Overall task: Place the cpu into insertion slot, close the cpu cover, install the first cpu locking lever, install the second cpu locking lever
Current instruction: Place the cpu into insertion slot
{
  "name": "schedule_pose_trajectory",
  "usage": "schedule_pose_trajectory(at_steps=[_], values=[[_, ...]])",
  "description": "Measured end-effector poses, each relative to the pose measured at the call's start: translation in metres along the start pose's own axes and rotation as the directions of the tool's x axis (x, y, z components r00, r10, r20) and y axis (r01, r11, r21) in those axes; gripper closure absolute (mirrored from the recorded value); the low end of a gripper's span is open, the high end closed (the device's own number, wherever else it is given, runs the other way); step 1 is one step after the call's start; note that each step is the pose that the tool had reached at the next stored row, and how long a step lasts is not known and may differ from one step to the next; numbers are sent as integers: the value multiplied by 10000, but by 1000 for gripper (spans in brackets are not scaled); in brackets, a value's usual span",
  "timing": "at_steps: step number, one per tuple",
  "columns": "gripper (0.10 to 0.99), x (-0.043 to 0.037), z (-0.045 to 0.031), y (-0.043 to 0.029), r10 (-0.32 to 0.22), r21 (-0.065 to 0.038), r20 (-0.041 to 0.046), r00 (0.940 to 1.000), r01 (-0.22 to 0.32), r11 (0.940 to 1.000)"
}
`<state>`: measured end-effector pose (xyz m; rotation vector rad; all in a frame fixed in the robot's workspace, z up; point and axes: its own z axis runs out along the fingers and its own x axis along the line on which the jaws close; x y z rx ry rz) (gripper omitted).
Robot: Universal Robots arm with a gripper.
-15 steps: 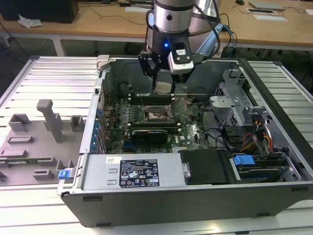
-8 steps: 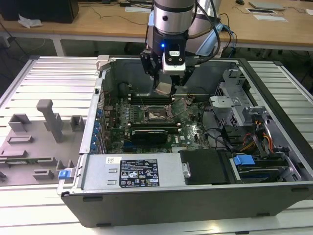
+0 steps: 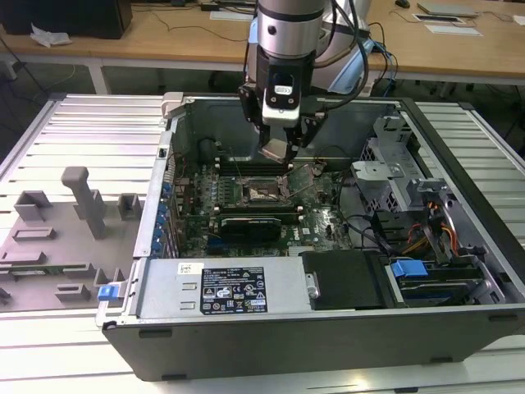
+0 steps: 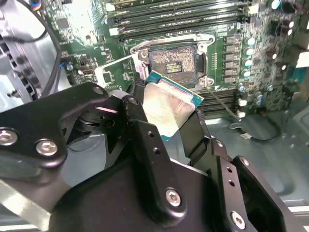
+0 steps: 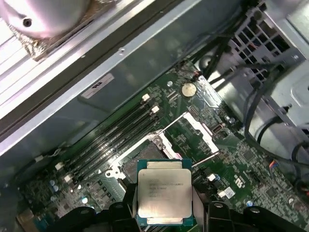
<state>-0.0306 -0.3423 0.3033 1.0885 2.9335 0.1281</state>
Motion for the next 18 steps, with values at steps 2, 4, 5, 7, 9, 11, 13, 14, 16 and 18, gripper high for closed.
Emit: schedule_pose_trajectory(at_steps=[2,4,5,7,9,11,13,14,16,18], values=[[545,0,2,0,340,-7,27,9994,-340,9994],[545,0,5,0,746,-17,60,9972,-746,9972],[545,0,6,-1,937,-22,74,9956,-937,9956],[545,0,11,-1,1629,-42,128,9866,-1628,9866],[545,0,16,-1,2094,-58,164,9777,-2094,9778],[545,0,23,-1,2621,-77,204,9648,-2620,9650],[545,-1,38,-3,3278,-107,253,9444,-3277,9447],[545,-1,44,-4,3517,-119,271,9357,-3515,9361],[545,-1,56,-4,3945,-141,302,9184,-3943,9189],[545,-1,99,-9,4474,-171,339,8937,-4471,8943]])
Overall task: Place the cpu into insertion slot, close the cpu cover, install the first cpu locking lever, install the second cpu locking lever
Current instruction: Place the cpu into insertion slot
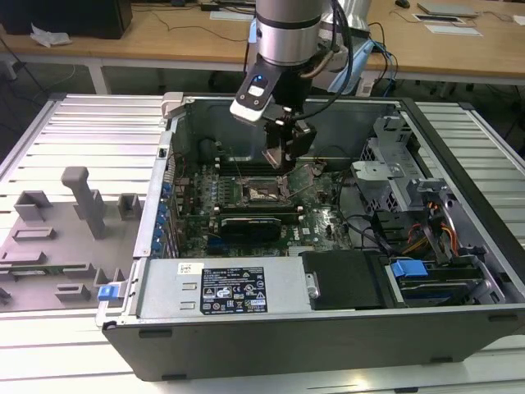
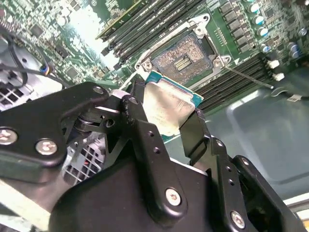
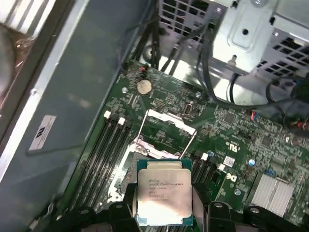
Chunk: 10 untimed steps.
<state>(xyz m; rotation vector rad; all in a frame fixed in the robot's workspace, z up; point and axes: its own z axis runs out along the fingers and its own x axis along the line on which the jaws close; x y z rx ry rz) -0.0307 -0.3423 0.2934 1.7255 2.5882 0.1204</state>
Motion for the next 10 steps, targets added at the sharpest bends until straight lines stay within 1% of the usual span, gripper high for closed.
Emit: schedule_pose_trajectory(at_steps=[2,3,4,5,6,8,9,10], values=[[545,-1,37,-3,525,-11,42,9986,-525,9986],[545,-1,55,-4,812,-18,65,9967,-812,9967],[545,-1,76,-6,1155,-27,92,9933,-1155,9933],[545,-2,99,-8,1502,-37,119,9886,-1502,9887],[545,-3,135,-11,2052,-56,161,9786,-2052,9787],[545,-3,177,-14,2747,-83,214,9613,-2745,9615],[545,3,191,-23,2920,-90,227,9561,-2919,9564],[545,26,211,-43,3010,-95,233,9533,-3008,9536]])
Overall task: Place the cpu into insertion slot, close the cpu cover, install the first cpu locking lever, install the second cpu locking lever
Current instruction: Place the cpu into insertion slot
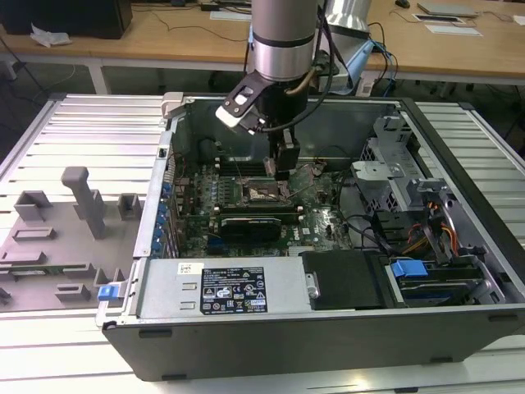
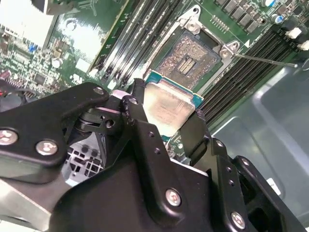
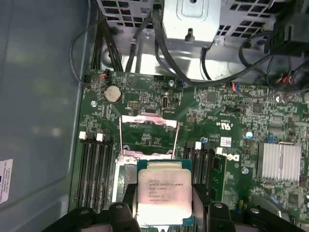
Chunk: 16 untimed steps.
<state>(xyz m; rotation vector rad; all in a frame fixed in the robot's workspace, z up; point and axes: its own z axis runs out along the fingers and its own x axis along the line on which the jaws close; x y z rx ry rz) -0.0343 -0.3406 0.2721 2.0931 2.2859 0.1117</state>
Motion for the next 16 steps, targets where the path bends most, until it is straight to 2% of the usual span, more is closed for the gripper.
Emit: schedule_pose_trajectory(at_steps=[2,5,7,9,11,16], values=[[545,10,21,-23,64,-1,5,10000,-64,10000],[545,24,116,-68,408,-7,33,9992,-408,9992],[545,28,148,-81,543,-11,43,9985,-543,9985],[545,46,197,-125,692,-15,56,9976,-692,9976],[545,63,248,-174,702,-26,57,9975,-702,9975],[545,107,360,-207,701,-33,57,9975,-701,9975]])
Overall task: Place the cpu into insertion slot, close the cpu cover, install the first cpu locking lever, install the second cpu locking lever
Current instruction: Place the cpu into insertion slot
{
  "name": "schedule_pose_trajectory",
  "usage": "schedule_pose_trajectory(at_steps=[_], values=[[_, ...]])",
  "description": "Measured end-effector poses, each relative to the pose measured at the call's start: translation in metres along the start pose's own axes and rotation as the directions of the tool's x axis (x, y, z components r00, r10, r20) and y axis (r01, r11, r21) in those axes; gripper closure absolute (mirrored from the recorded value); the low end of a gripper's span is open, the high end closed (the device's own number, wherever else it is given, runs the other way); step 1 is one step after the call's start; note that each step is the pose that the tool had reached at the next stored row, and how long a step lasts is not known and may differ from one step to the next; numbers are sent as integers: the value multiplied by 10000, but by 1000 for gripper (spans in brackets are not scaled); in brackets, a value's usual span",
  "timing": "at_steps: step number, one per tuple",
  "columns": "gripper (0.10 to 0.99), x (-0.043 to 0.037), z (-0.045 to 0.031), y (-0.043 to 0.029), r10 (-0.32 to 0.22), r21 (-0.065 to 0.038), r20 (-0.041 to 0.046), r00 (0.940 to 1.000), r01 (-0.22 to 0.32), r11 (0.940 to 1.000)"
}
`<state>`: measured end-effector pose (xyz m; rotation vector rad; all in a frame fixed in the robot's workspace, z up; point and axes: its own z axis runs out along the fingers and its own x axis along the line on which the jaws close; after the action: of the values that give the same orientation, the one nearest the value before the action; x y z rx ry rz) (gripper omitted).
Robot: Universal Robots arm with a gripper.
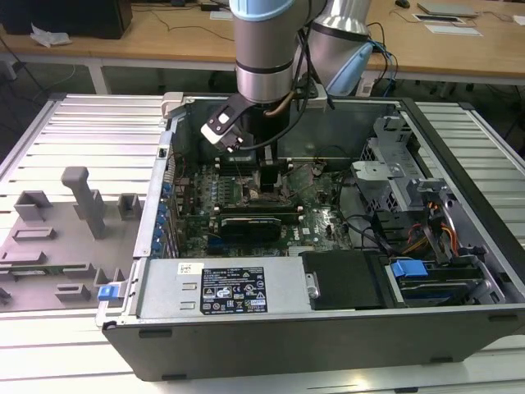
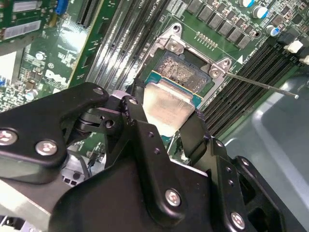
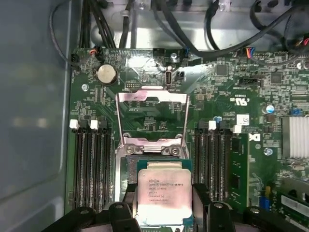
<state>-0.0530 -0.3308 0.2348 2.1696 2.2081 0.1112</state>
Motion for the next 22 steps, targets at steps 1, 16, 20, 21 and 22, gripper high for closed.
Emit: schedule_pose_trajectory(at_steps=[1,16,20,21,22], values=[[545,8,12,-4,0,0,0,10000,0,10000],[545,122,313,-69,117,-3,9,9999,-117,9999],[545,138,359,-77,137,-2,13,9999,-137,9999],[545,139,360,-77,136,-1,13,9999,-136,9999],[545,139,361,-78,137,-2,11,9999,-137,9999]])
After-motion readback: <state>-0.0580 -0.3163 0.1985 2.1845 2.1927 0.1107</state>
